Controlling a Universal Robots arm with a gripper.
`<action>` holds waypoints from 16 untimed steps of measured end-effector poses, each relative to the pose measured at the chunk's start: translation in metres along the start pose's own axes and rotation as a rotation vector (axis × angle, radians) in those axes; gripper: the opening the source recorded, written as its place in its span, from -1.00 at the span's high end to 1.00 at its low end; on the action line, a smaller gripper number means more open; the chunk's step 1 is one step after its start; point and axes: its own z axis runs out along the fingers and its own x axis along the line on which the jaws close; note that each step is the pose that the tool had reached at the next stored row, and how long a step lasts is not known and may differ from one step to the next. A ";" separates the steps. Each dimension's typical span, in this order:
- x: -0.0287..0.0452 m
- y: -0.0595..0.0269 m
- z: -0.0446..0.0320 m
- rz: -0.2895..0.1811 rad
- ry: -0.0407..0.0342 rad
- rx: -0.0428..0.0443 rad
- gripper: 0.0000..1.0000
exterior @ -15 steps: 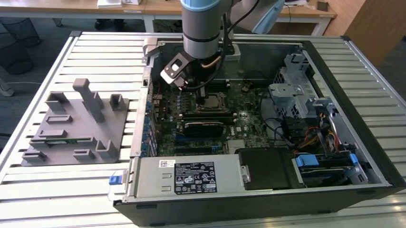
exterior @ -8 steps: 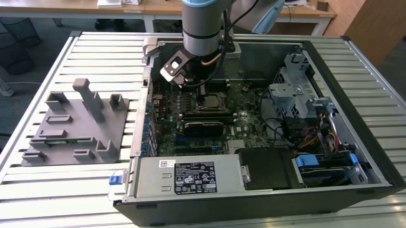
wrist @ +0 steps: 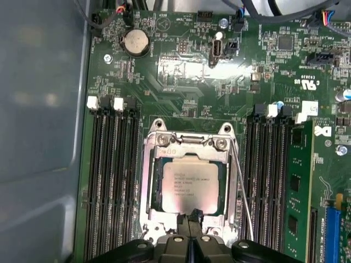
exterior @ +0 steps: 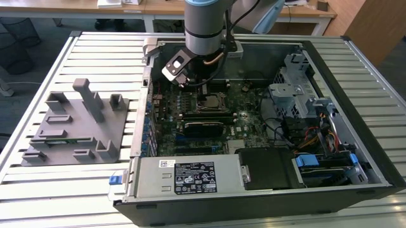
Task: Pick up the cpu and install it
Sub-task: 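Close the cpu cover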
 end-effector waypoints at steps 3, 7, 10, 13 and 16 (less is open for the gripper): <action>-0.0002 0.0044 0.0001 0.000 0.0002 0.0041 0.79; -0.0005 0.0097 0.0002 0.000 0.0004 0.0068 0.79; -0.0007 0.0132 0.0003 0.000 0.0005 0.0080 0.79; -0.0008 0.0165 0.0004 0.000 0.0007 0.0087 0.79; -0.0009 0.0189 0.0005 0.000 0.0007 0.0092 0.79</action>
